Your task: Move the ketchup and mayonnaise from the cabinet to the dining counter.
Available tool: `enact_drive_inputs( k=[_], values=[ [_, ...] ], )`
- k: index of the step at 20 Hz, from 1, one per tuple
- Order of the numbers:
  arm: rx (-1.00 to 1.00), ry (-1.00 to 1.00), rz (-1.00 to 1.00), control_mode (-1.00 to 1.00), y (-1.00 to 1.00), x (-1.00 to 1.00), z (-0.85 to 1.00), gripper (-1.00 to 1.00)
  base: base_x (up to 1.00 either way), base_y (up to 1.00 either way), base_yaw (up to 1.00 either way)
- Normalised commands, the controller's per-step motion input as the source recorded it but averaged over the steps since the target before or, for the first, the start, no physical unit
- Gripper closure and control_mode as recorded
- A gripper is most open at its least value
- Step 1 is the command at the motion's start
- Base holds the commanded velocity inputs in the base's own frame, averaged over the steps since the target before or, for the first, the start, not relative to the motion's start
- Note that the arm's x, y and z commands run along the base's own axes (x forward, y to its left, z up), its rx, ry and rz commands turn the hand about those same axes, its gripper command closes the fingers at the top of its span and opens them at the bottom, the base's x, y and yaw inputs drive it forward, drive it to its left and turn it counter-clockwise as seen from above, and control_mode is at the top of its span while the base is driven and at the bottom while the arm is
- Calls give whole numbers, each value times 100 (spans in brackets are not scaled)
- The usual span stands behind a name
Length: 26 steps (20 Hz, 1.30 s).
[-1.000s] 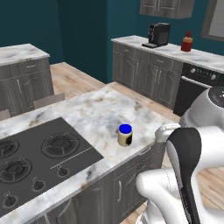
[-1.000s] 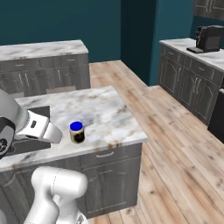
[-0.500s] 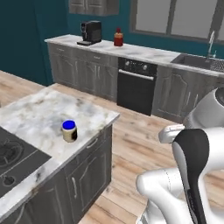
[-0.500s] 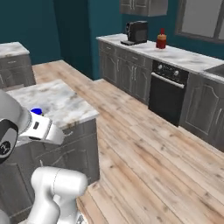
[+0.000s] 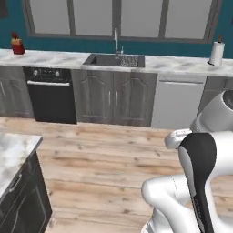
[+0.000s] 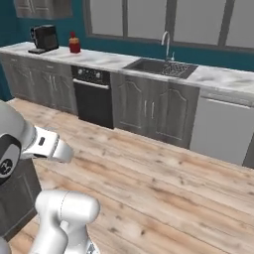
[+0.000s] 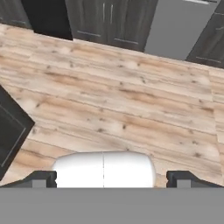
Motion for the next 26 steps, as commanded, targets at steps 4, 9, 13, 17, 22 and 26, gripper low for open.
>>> enact_drive_inputs(
  k=[4,9,13,17,22,26],
  values=[
    [0,0,0,100,0,0,0,-100,-16,-27,-56],
    [0,0,0,100,0,0,0,-100,0,-1,-63],
    [0,0,0,100,0,0,0,-100,8,10,-82],
    [0,0,0,100,0,0,0,-100,4,20,-94],
    [0,0,0,100,0,0,0,-100,0,7,-96],
    [0,0,0,100,0,0,0,-100,0,0,-88]
  ],
)
